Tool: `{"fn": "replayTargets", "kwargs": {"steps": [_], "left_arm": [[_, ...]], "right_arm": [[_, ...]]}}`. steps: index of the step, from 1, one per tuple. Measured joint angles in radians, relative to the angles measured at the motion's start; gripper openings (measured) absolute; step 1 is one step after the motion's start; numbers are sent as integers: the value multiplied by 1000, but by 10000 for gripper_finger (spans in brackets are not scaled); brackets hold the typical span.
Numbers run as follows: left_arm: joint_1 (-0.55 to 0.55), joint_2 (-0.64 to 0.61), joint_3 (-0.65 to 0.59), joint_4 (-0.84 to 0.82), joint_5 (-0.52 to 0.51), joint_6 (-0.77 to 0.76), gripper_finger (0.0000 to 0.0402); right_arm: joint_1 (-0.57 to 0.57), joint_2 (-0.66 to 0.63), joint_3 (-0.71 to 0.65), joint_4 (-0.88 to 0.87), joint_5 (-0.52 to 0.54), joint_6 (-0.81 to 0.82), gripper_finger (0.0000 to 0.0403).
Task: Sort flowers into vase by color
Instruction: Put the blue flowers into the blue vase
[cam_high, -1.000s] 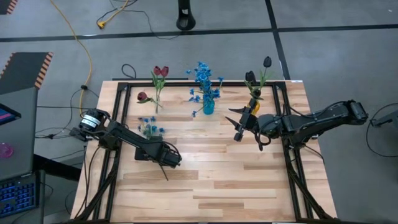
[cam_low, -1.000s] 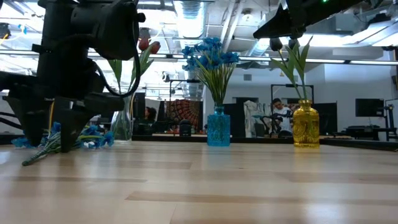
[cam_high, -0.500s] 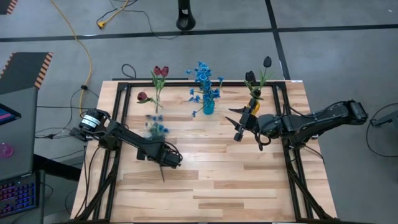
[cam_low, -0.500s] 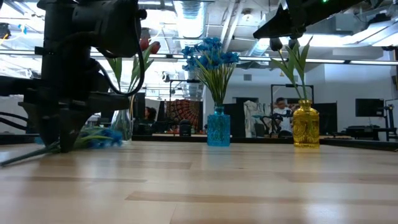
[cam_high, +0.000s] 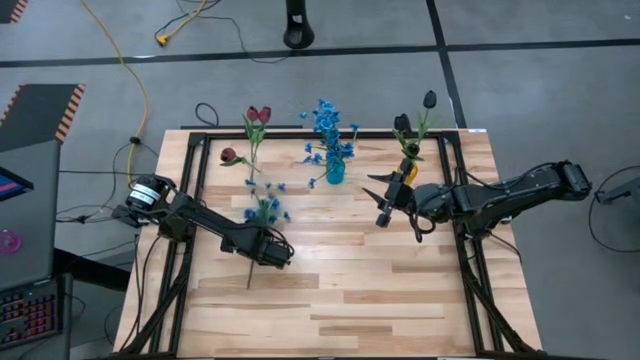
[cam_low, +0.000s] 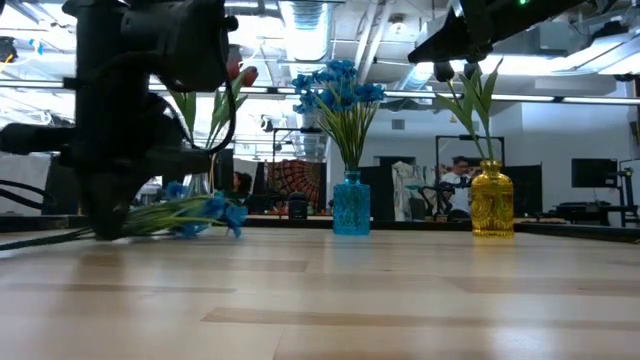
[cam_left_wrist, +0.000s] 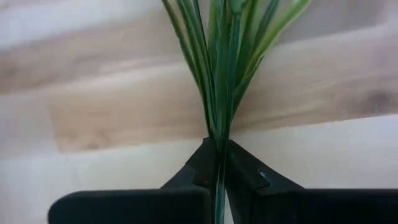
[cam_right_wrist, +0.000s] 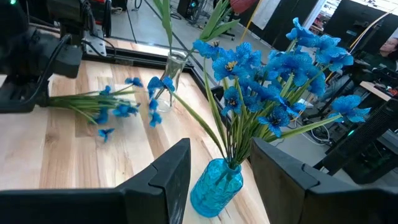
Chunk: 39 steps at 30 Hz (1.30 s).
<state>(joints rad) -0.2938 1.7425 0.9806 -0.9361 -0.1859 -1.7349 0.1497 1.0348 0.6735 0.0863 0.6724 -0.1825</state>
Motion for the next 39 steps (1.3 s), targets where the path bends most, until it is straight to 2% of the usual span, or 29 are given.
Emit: {"fn": "replayTargets", "kwargs": {"steps": [5, 11, 21, 27, 35, 39], "left_arm": [[-1, -64, 18, 21, -68, 133, 2], [0, -148, 18, 37, -100, 265, 1], [-10, -248, 18, 80, -107, 504, 1], [-51, -339, 18, 164, -98, 696, 0], [-124, -481, 20, 281, -234, 910, 0], [-147, -526, 20, 326, -352, 1008, 0]], "right_arm": [[0, 0, 0, -6, 0, 0, 192], [-1, 0, 0, 3, 3, 12, 195], [-29, 0, 0, 26, 5, 127, 256], [-81, 0, 0, -2, 3, 243, 265], [-108, 0, 0, -35, -51, 260, 265], [-108, 19, 0, -38, -71, 257, 266]]}}
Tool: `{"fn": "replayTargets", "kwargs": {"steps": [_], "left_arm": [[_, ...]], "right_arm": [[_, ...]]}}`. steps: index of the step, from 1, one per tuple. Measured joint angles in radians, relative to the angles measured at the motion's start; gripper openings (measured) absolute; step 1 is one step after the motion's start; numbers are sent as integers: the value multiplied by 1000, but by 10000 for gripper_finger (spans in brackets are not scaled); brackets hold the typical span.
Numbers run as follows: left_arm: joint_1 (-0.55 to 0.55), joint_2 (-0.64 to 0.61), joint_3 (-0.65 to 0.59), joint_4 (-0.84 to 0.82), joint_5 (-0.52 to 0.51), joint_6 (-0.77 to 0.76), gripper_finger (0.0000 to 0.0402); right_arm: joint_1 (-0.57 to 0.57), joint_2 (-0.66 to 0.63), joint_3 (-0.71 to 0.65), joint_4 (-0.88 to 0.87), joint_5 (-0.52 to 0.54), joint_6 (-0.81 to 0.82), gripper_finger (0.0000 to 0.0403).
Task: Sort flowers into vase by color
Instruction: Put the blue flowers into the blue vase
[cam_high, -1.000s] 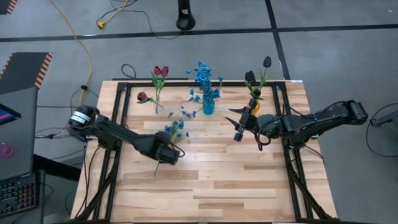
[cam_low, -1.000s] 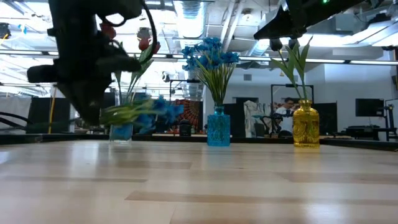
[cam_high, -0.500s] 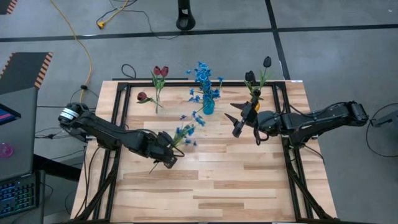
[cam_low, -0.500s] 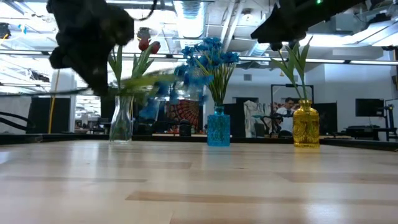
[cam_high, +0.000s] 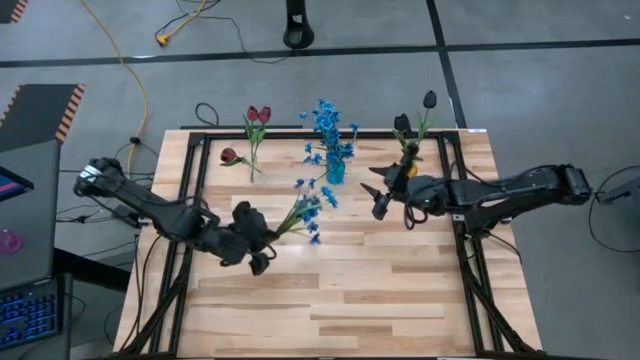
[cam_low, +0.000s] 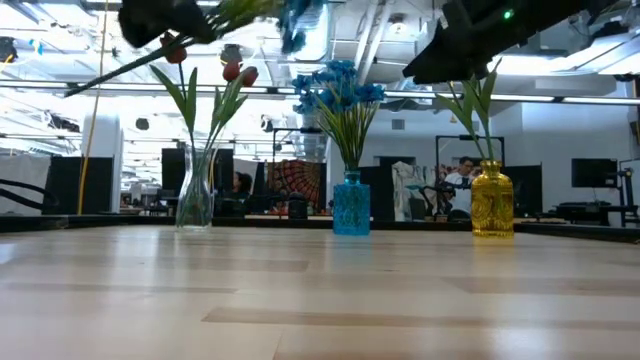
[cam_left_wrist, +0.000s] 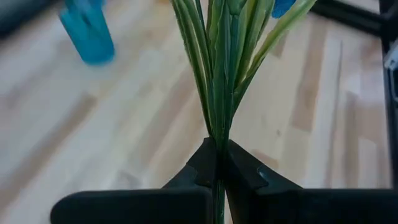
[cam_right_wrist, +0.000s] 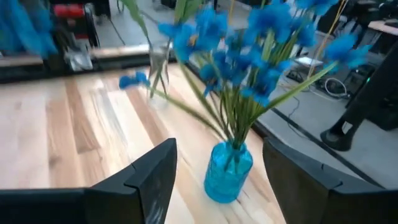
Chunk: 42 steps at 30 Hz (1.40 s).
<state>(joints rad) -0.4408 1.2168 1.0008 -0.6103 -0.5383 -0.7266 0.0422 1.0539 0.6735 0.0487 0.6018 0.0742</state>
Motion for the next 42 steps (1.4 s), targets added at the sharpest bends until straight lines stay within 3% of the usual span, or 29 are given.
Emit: {"fn": "replayTargets", "kwargs": {"steps": [7, 12, 15, 18, 22, 33, 37, 42], "left_arm": [[-2, -18, 0, 129, -208, 182, 0], [8, -18, 0, 257, -303, 379, 0], [30, -20, 0, 384, -307, 554, 0], [74, -23, -7, 539, -197, 745, 0], [190, -31, -57, 730, 118, 919, 0], [622, -36, -212, 1092, 630, 921, 0], [707, -23, -253, 1217, 746, 948, 0], [749, -18, -266, 1230, 789, 942, 0]], "right_arm": [[-3, 165, 0, 20, 0, -3, 266], [-24, 289, 0, 115, 1, -5, 266], [-44, 351, 0, 194, 1, -6, 266], [-67, 399, 0, 251, 1, -5, 266], [-91, 444, 0, 288, 1, -3, 266], [-138, 458, 0, 332, 1, 16, 266], [-159, 458, 0, 355, 0, 34, 266], [-177, 495, 0, 413, -2, 33, 266]]}}
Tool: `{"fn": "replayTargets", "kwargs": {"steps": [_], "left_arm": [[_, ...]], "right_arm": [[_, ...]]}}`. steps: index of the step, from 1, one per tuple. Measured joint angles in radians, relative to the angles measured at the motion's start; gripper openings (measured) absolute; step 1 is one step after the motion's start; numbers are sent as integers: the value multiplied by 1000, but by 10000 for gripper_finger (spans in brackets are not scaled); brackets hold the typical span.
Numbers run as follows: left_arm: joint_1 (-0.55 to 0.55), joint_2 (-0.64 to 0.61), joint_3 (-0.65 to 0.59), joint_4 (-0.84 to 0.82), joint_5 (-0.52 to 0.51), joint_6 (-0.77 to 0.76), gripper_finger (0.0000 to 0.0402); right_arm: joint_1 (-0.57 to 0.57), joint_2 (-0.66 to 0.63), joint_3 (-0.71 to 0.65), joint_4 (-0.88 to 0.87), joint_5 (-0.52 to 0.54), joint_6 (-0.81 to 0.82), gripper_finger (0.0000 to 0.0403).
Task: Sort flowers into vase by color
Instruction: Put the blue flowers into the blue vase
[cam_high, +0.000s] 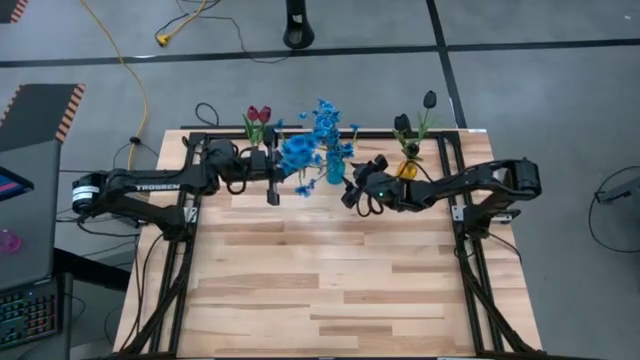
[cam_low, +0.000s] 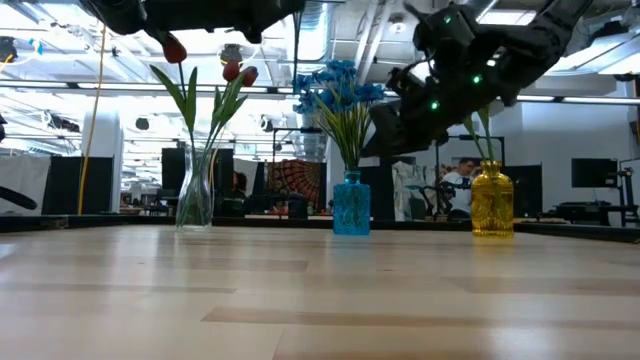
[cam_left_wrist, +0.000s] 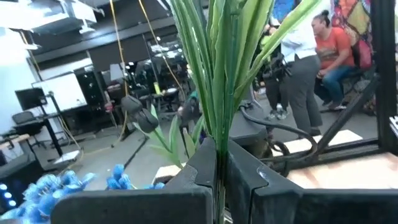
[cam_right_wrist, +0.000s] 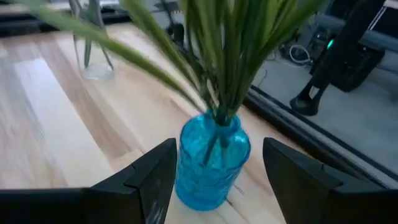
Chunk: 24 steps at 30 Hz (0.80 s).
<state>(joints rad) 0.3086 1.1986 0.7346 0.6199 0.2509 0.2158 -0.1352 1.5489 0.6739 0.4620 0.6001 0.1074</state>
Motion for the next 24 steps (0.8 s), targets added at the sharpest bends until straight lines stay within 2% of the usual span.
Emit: {"fn": "replayTargets", "kwargs": {"steps": [10, 24], "left_arm": [[1, 7, 0, -17, 17, 9, 0], [1, 7, 0, -52, 17, 9, 0]], "right_arm": [[-27, 183, 0, 292, 14, -38, 266], [-84, 332, 83, 344, 30, -38, 265]]}}
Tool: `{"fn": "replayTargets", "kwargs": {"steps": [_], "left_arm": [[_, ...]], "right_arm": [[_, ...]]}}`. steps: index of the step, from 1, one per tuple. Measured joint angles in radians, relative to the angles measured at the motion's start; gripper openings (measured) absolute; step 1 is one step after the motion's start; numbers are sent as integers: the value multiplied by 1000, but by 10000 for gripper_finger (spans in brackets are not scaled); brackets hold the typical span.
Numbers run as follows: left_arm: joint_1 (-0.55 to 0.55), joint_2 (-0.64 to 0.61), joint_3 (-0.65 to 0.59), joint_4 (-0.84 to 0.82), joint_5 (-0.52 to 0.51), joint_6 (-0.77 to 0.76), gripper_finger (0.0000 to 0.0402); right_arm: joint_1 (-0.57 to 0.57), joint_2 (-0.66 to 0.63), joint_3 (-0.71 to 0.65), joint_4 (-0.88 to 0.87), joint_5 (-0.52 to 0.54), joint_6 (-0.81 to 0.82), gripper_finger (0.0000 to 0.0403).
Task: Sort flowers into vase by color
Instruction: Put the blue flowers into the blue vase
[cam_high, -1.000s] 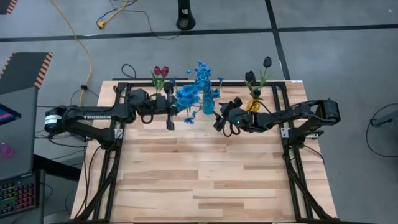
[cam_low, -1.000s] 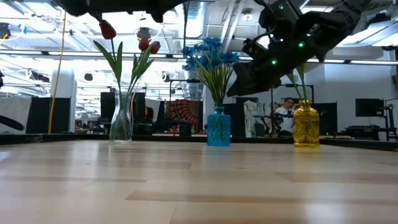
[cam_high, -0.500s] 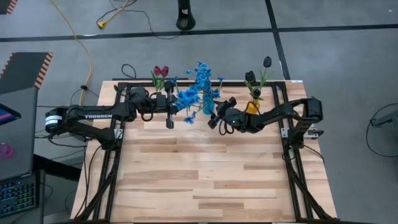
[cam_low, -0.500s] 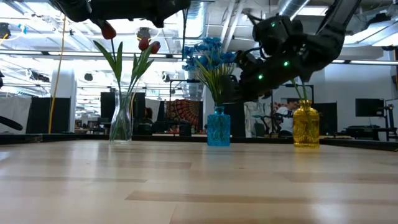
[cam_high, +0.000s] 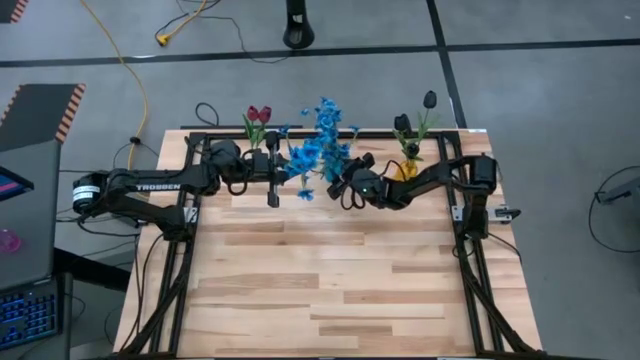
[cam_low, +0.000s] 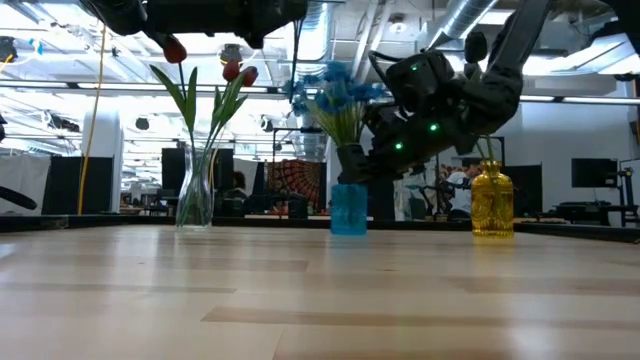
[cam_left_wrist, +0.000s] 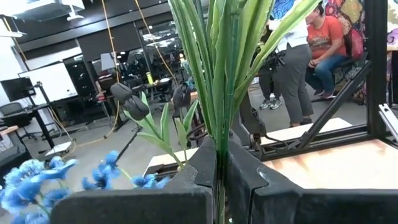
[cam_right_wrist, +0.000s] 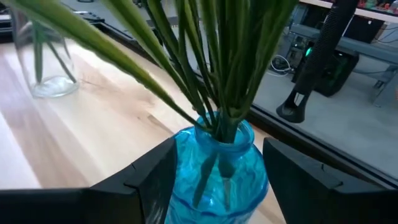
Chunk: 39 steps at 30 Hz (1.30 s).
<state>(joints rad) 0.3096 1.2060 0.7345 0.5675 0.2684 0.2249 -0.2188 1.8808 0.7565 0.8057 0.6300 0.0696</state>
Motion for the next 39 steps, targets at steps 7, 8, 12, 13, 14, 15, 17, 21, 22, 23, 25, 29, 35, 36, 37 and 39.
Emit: {"fn": "replayTargets", "kwargs": {"steps": [7, 8, 12, 13, 14, 15, 17, 21, 22, 23, 25, 29, 35, 36, 37, 39], "left_arm": [[0, 0, 0, -18, 16, 0, 0], [0, 0, 0, -20, 16, 0, 0], [0, 0, 0, -26, 17, 0, 0], [0, 0, 0, -26, 17, 0, 0], [0, 0, 0, -26, 17, 0, 0], [0, 0, 0, -26, 18, 0, 0], [0, 0, 0, -27, 19, 0, 0], [0, 0, 0, -27, 19, 0, 0], [0, 0, 0, -27, 19, 0, 0], [0, 0, 0, -27, 19, 0, 0], [0, 0, 0, -27, 19, 0, 0], [0, 0, 0, -27, 19, 0, 0], [0, 0, 0, -27, 19, 0, 0], [0, 0, 0, -27, 19, 0, 0], [0, 0, 1, -27, 19, 0, 0], [0, 0, 1, -27, 19, 0, 0]], "right_arm": [[-13, 20, 32, -5, 0, -1, 265], [-14, 20, 35, -5, -2, -2, 265], [-17, 20, 38, -4, -3, -1, 265], [-20, 20, 38, -5, -3, 2, 265], [-20, 20, 38, -5, -4, 7, 265], [-21, 20, 38, -5, -4, 13, 265], [-21, 20, 38, 0, -4, 16, 265], [-30, 20, 38, 17, -7, 24, 265], [-33, 20, 38, 14, -7, 37, 265], [-38, 20, 38, 9, -18, 50, 265], [-48, 20, 38, 9, -54, 74, 265], [-67, 20, 38, 10, -83, 101, 265], [-72, 20, 38, 3, -84, 107, 242], [-72, 20, 38, -3, -84, 107, 234], [-72, 20, 38, -7, -84, 109, 226], [-72, 18, 38, -18, -84, 109, 208]]}}
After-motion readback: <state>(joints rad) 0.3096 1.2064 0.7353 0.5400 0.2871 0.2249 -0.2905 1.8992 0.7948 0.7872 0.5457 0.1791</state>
